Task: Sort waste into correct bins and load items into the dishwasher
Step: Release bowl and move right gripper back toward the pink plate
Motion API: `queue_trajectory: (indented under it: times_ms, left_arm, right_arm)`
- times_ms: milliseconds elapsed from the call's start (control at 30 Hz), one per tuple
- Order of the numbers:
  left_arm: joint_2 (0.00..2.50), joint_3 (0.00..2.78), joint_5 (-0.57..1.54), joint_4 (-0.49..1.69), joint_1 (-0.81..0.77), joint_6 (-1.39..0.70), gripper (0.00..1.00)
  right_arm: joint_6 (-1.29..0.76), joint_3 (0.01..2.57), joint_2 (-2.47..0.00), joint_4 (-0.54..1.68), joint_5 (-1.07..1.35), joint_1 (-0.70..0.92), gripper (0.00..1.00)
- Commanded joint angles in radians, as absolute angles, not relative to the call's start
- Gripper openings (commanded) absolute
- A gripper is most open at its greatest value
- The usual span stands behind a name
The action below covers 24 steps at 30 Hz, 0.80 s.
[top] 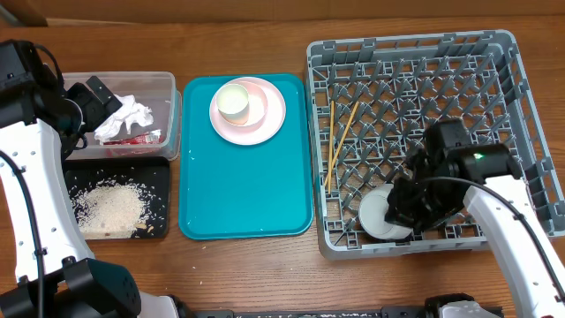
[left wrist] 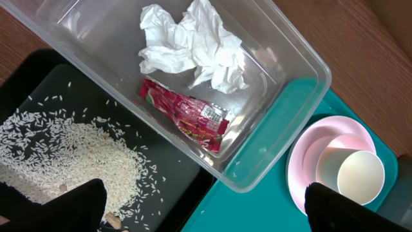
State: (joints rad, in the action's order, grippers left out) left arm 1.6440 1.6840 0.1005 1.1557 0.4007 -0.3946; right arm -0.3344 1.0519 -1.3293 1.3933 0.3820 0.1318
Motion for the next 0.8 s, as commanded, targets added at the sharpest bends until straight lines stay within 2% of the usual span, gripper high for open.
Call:
queue_trajectory:
  times_ms: [0,100,200,333,533,600,633,767]
  left_arm:
    - [1.647,1.697,0.104,1.155,0.399,-0.416,1.0]
    - [1.647,1.697,0.104,1.155,0.399,-0.416,1.0]
    - [1.647,1.697,0.104,1.155,0.399,-0.416,1.0]
    - [1.647,1.697,0.104,1.155,0.399,-0.416,1.0]
    - [1.647,1.697,0.104,1.155,0.399,-0.416,1.0]
    - [1.647,1.697,0.104,1.155,0.399,-0.416,1.0]
    - [1.647,1.697,0.104,1.155,0.399,-0.416,1.0]
    - [1.647,1.697,0.104,1.155,0.399,-0.416,1.0]
  right_arm:
    - [-0.454,1.054,-1.326,1.388,0.194,0.134,0.04]
    - [-0.503,1.081,-1.326,1.37,0.075,0.134,0.04]
    - [-0.501,1.119,-1.326,1.357,0.067,0.134,0.05]
    - [-0.406,1.243,-1.326,1.346,0.188,0.136,0.05]
    - [-0.305,1.492,-1.331,1.201,0.334,0.168,0.06]
    - [-0.278,1.558,-1.346,1.138,0.334,0.207,0.1]
    - [-0.253,1.601,-1.373,1.065,0.327,0.26,0.18]
    - [-0.23,1.665,-1.476,0.929,0.235,0.388,0.37]
